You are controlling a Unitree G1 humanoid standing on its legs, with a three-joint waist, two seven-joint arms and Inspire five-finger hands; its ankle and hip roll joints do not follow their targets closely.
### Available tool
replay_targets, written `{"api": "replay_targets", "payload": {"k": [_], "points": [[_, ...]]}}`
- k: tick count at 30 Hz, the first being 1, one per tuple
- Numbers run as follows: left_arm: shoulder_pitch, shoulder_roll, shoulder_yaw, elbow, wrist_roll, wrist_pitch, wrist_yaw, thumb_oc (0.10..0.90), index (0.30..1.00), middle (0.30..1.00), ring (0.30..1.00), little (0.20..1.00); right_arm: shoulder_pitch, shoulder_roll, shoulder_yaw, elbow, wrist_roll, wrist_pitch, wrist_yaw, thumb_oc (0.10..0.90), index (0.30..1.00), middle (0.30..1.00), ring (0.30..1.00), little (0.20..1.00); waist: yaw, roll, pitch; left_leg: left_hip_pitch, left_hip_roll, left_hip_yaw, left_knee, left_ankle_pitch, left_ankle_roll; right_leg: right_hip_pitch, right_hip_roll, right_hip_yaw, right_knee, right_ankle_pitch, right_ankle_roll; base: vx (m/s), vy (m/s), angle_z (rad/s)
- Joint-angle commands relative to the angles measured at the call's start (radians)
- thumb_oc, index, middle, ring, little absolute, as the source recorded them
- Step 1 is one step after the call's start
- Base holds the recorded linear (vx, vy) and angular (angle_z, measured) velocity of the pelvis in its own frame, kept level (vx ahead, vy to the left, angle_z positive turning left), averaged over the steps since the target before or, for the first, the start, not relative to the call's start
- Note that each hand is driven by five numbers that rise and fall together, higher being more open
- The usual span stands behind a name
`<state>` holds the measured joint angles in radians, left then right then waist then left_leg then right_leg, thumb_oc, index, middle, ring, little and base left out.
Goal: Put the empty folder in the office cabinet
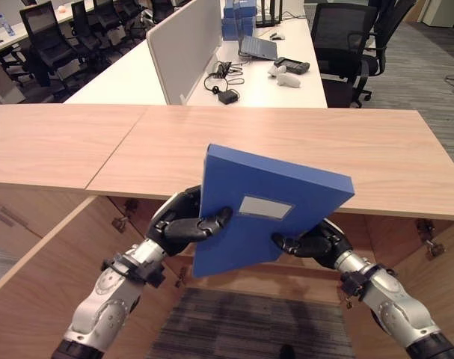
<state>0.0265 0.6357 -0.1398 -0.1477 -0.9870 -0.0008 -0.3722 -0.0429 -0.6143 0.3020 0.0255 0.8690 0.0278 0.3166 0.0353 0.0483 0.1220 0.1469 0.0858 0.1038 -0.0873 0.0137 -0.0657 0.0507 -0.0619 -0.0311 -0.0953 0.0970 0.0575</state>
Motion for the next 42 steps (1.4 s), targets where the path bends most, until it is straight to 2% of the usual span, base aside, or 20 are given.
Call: {"api": "replay_targets", "payload": {"k": [1,14,21,22,24,25,26,35,37,41,42], "points": [[-0.171,-0.144,-0.186,-0.084,-0.085,-0.034,-0.096,0.4,0.3,0.3,0.3,0.3,-0.232,0.236,0.148,-0.286,0.181,-0.123,0.194,0.4,0.3,0.3,0.3,0.3,0.002,-0.044,-0.041,0.031,0.033,0.011,0.0,-0.049,-0.045,0.12,-0.071,0.007,0.023,-0.157,0.086,0.0,0.007,-0.03],[-0.119,-0.189,-0.123,-0.082,-0.069,-0.047,-0.084,0.4,0.3,0.3,0.3,0.3,-0.192,0.238,0.126,-0.29,0.182,-0.112,0.188,0.4,0.3,0.3,0.3,0.3,0.0,-0.048,-0.045,0.035,0.034,0.016,0.0,-0.053,-0.045,0.122,-0.07,0.008,0.021,-0.158,0.083,0.0,0.0,0.0],[-0.111,-0.188,-0.097,-0.068,-0.045,-0.059,-0.087,0.4,0.3,0.3,0.3,0.3,-0.174,0.188,0.137,-0.268,0.144,-0.071,0.211,0.4,0.3,0.3,0.3,0.3,0.002,-0.051,-0.044,0.033,0.033,0.017,0.0,-0.051,-0.046,0.121,-0.071,0.003,0.019,-0.155,0.085,0.0,0.0,0.0],[-0.109,-0.187,-0.09,-0.067,-0.039,-0.063,-0.088,0.485,0.427,0.427,0.427,0.427,-0.17,0.172,0.137,-0.264,0.133,-0.064,0.218,0.4,0.3,0.3,0.3,0.3,0.002,-0.051,-0.044,0.032,0.033,0.017,0.0,-0.05,-0.046,0.12,-0.071,0.002,0.019,-0.155,0.085,0.0,-0.001,-0.03],[-0.104,-0.185,-0.08,-0.064,-0.024,-0.07,-0.089,0.591,0.587,0.587,0.587,0.587,-0.164,0.143,0.14,-0.256,0.108,-0.043,0.229,0.4,0.3,0.3,0.3,0.3,0.003,-0.052,-0.044,0.031,0.033,0.016,0.0,-0.05,-0.047,0.119,-0.072,0.001,0.019,-0.154,0.086,0.0,0.0,0.0],[-0.103,-0.182,-0.073,-0.063,-0.016,-0.074,-0.088,0.715,0.773,0.773,0.773,0.773,-0.159,0.122,0.142,-0.251,0.093,-0.035,0.237,0.4,0.3,0.3,0.3,0.3,0.003,-0.053,-0.043,0.029,0.033,0.016,0.0,-0.049,-0.047,0.118,-0.072,0.0,0.018,-0.154,0.086,0.0,0.0,0.0],[-0.102,-0.182,-0.069,-0.065,-0.01,-0.076,-0.087,0.8,0.9,0.9,0.9,0.9,-0.157,0.111,0.144,-0.251,0.082,-0.029,0.243,0.4,0.3,0.3,0.3,0.3,0.004,-0.054,-0.042,0.028,0.033,0.015,0.0,-0.048,-0.047,0.118,-0.072,-0.001,0.018,-0.153,0.087,0.0,0.0,0.0],[-0.085,-0.175,0.0,-0.049,0.05,-0.12,-0.085,0.8,0.9,0.9,0.9,0.9,-0.098,0.008,0.13,-0.178,0.019,0.022,0.285,0.4,0.3,0.3,0.3,0.3,0.007,-0.06,-0.037,0.017,0.032,0.013,0.0,-0.044,-0.052,0.114,-0.074,-0.012,0.014,-0.15,0.091,0.0,0.0,0.0],[-0.076,-0.161,0.035,-0.04,0.109,-0.151,-0.072,0.8,0.9,0.9,0.9,0.9,-0.062,-0.028,0.098,-0.146,-0.009,0.026,0.291,0.4,0.3,0.3,0.3,0.3,0.009,-0.062,-0.037,0.014,0.031,0.011,0.0,-0.043,-0.052,0.114,-0.074,-0.016,0.014,-0.15,0.093,0.0,0.0,0.0],[-0.066,-0.141,0.068,-0.029,0.163,-0.171,-0.064,0.8,0.9,0.9,0.9,0.9,-0.038,-0.058,0.072,-0.124,-0.041,0.029,0.296,0.4,0.3,0.3,0.3,0.3,0.012,-0.064,-0.036,0.01,0.029,0.007,0.0,-0.043,-0.053,0.112,-0.073,-0.018,0.015,-0.151,0.093,0.0,-0.004,0.01],[-0.055,-0.124,0.097,-0.009,0.215,-0.192,-0.06,0.8,0.9,0.9,0.9,0.9,-0.022,-0.074,0.053,-0.106,-0.065,0.029,0.301,0.4,0.3,0.3,0.3,0.3,0.014,-0.065,-0.035,0.009,0.03,0.005,0.0,-0.043,-0.054,0.111,-0.075,-0.018,0.015,-0.152,0.094,0.0,0.0,0.0]]}}
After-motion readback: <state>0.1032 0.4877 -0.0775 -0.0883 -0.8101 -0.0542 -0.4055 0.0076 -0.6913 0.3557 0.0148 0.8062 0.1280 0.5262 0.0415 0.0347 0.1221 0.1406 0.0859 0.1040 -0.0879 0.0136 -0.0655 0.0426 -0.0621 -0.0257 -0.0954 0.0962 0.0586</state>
